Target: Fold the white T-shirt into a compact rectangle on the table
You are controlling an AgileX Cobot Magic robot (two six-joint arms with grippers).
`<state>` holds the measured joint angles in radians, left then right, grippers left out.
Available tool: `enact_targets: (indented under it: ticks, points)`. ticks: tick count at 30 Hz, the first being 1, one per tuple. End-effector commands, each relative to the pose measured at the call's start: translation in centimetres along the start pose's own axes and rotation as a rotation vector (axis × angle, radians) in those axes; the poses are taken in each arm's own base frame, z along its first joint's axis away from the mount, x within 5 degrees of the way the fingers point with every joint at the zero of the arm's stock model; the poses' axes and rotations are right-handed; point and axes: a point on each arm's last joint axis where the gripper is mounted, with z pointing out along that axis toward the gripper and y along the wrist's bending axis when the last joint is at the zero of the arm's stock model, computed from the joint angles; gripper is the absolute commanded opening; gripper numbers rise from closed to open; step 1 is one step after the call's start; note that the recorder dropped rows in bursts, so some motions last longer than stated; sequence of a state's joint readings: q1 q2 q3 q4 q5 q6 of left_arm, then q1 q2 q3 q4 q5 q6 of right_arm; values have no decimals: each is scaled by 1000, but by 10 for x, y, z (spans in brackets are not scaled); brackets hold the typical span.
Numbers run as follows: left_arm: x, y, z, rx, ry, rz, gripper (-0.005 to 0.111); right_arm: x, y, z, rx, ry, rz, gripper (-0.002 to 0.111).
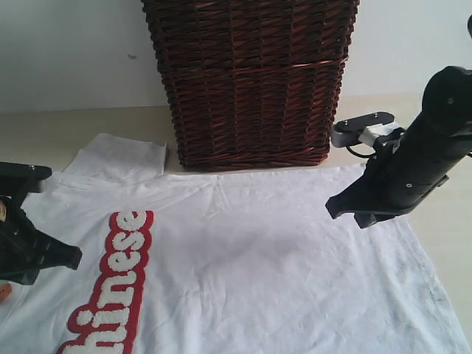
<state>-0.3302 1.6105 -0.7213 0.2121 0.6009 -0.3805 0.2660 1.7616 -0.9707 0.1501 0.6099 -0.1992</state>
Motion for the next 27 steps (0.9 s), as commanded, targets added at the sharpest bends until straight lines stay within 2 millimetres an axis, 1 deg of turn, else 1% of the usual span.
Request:
enact_targets:
  ticks: [1, 2, 4, 5, 7, 9, 12, 14, 16, 19, 20, 22, 25, 27]
  points:
    - [-25, 15, 3, 4, -34, -65, 0, -14, -8, 15, 67, -57, 10, 0]
    - [-32, 21, 4, 5, -40, -78, 0, -17, -11, 19, 87, -69, 22, 0]
    - [-42, 26, 6, 26, -44, -83, 0, -23, -19, 27, 129, -99, 48, 0]
    - [-51, 28, 6, 52, -60, -91, 0, -26, -24, 31, 148, -104, 63, 0]
    - [-67, 28, 7, 91, -100, -66, 0, -32, -34, 40, 169, -97, 99, 0]
    - [-87, 25, 9, 135, -143, -52, 0, -39, -44, 49, 179, -79, 120, 0]
    - [-117, 19, 16, 177, -170, -24, 0, -48, -51, 61, 184, -55, 122, 0]
    - [-137, 15, 26, 203, -164, -25, 0, -54, -53, 66, 184, -40, 104, 0]
    - [-153, 12, 41, 217, -133, -28, 0, -59, -54, 71, 184, -31, 100, 0]
    - [-178, 8, 61, 226, -97, -14, 0, -67, -56, 74, 188, -30, 80, 0]
    - [-189, 7, 66, 231, -94, -3, 0, -68, -56, 74, 188, -32, 80, 0]
    - [-202, 8, 77, 229, -60, 11, 0, -72, -57, 76, 192, -33, 76, 0]
    - [-217, 14, 94, 228, -1, -16, 0, -74, -59, 83, 195, -3, 76, 0]
    - [-227, 24, 104, 202, 16, -56, 0, -75, -60, 88, 200, 27, 74, 0]
